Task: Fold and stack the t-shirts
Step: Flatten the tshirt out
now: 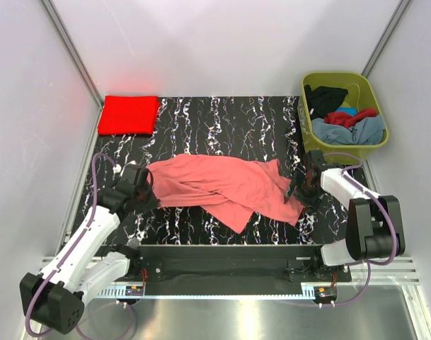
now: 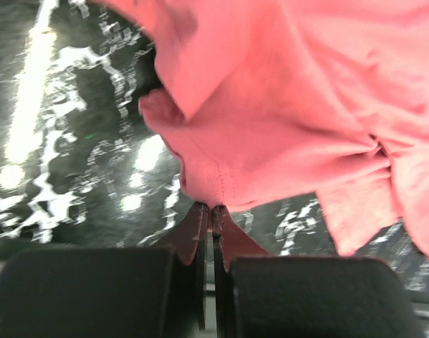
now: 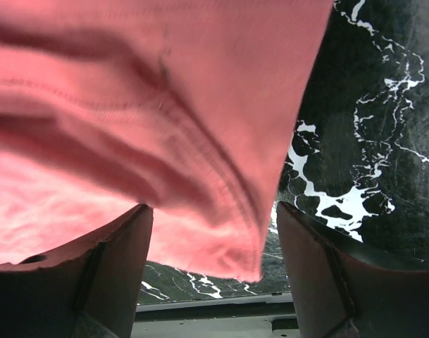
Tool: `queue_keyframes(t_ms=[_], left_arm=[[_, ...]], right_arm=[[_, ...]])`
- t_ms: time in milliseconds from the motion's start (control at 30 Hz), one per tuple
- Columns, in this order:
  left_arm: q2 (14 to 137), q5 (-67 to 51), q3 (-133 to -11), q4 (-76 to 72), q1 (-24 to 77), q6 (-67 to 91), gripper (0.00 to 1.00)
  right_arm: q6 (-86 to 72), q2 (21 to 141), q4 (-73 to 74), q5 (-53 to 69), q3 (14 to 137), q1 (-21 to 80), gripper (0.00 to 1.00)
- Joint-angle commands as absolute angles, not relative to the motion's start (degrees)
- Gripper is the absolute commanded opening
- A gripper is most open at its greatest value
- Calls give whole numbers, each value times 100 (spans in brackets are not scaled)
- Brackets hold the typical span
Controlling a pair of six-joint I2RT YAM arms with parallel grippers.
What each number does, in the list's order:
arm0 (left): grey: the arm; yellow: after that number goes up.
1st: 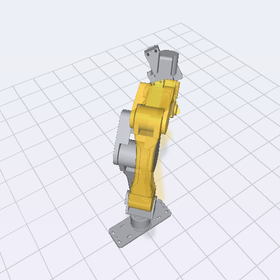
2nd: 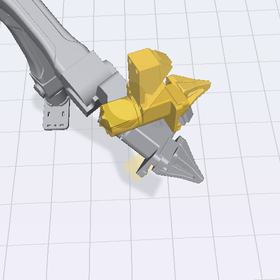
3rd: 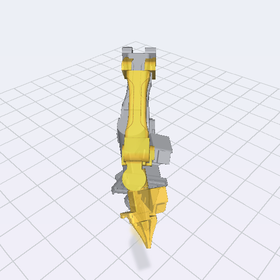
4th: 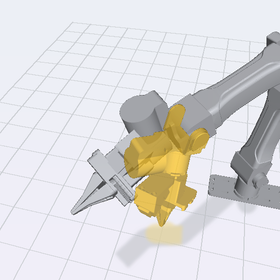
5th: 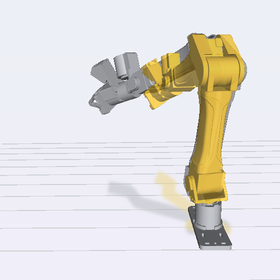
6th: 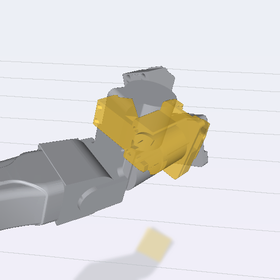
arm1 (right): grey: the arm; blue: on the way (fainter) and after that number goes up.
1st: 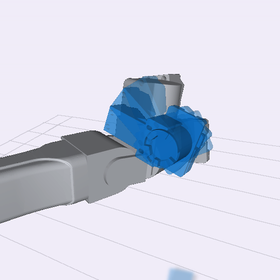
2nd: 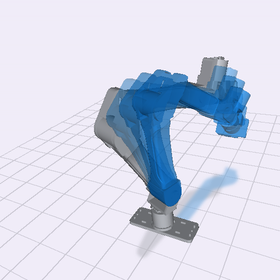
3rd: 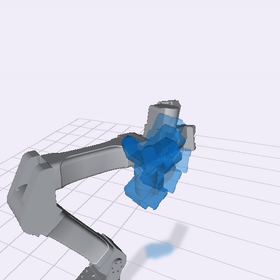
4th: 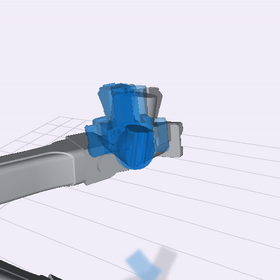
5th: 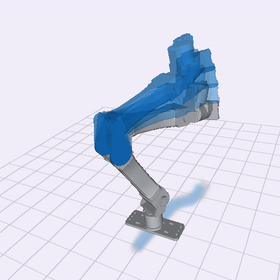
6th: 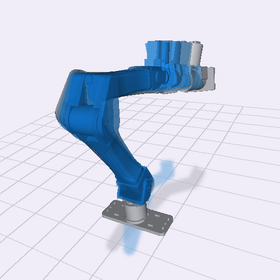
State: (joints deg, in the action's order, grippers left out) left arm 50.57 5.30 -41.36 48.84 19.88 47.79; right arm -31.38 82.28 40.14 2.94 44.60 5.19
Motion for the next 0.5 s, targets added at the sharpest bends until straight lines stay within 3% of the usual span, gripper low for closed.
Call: queue_keyframes(t_ms=[0, 100, 233, 367, 467], left_arm=[[4966, 817, -4333, 5168, 1951, 4281, 0], [4931, 774, -4403, 5159, 1951, 4192, 0], [5062, 572, -4474, 5089, 1942, 4192, 0], [5142, 483, -4552, 5036, 1942, 4201, 0], [5089, 475, -4640, 5036, 1951, 4192, 0]], right_arm=[[-2979, 8358, 4095, 256, 4702, 510, 79], [-2971, 8358, 4070, 447, 4781, 519, 79], [-2830, 8473, 3815, 835, 4834, 527, 72], [-2725, 8665, 3578, 932, 4860, 527, 45], [-2707, 8701, 3560, 862, 4895, 519, 45]])
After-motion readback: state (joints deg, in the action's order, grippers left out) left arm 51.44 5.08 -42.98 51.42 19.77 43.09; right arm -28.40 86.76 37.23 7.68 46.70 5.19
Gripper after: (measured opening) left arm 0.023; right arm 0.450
